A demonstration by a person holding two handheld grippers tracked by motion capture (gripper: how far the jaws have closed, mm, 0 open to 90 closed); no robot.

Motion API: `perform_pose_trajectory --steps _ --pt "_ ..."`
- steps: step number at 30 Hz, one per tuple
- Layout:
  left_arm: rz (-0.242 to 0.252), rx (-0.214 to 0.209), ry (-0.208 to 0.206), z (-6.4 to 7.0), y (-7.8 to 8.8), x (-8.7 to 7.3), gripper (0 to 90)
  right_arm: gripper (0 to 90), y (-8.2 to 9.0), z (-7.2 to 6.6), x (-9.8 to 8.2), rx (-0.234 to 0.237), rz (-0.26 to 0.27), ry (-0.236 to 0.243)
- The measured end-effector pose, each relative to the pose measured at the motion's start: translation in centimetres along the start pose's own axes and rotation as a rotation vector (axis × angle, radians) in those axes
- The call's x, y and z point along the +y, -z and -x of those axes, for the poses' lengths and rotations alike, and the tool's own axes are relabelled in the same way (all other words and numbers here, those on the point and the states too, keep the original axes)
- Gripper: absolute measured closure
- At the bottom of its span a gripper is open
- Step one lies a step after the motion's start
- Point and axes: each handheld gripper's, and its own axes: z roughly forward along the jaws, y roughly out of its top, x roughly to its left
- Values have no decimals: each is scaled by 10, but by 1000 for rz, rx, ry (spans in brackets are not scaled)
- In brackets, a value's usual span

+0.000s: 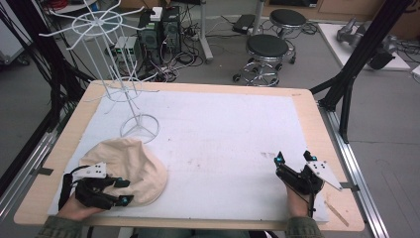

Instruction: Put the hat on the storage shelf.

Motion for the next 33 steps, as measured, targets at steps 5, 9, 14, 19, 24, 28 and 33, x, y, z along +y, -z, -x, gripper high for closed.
perform_pose_trajectory --steps 5,9,14,19,24,28,33 --pt "-8 -48 12 -1 0 1 473 66 0 0 0 -2 0 -2" --pt "16 -111 -30 3 1 1 690 65 0 0 0 -3 1 -1" --pt "43 -117 -82 9 2 4 768 66 1 0 0 -4 4 -7" --pt "54 -103 -109 14 1 7 796 65 0 1 0 -4 6 -6" --pt "54 -94 -124 16 1 8 797 66 1 1 0 -4 7 -7" --pt "59 -68 -148 18 2 10 799 66 1 1 1 -4 6 -9" --pt "118 -71 -184 23 13 15 802 65 1 1 0 -2 6 -9"
